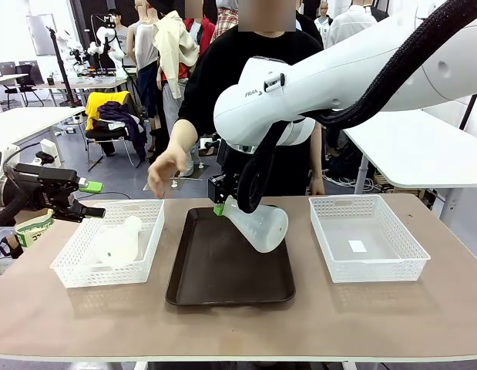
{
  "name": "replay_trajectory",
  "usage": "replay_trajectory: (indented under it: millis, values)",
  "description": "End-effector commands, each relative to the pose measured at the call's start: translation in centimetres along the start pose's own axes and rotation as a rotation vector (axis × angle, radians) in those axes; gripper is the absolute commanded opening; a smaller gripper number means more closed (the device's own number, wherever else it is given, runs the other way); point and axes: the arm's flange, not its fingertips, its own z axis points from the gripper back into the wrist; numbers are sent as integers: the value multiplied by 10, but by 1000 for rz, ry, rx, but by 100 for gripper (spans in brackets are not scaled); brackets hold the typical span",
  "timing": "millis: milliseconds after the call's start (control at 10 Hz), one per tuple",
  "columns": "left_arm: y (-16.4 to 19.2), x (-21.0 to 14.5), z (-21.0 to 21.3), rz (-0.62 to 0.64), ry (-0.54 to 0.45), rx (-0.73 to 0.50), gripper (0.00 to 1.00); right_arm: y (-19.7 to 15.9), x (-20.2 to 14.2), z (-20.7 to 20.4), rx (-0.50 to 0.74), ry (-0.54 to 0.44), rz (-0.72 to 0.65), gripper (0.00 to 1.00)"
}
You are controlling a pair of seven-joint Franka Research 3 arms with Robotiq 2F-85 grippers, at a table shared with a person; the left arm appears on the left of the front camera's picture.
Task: Prepare the laboratory tools.
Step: Place the picked Big flask upright in the Handle tray as instructed by the person.
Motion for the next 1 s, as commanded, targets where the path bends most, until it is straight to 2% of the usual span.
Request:
replay_trajectory:
  millis: [0, 200, 400, 600, 900]
  values:
    - [-1, 0, 1, -5, -6, -9, 100, 1, -3, 3, -3, 6, 2, 0]
    - [-1, 0, 1, -5, -6, -9, 100, -1, 1, 8, 37, -27, 40, 0]
    - [-1, 0, 1, -5, -6, -9, 100, -10, -3, 31, 95, -131, 129, 0]
    - [-1, 0, 1, -5, -6, -9, 100, -23, -6, 44, 218, -254, 227, 0]
    - [-1, 0, 1, -5, -6, -9, 100, -43, -8, 42, 488, -439, 455, 0]
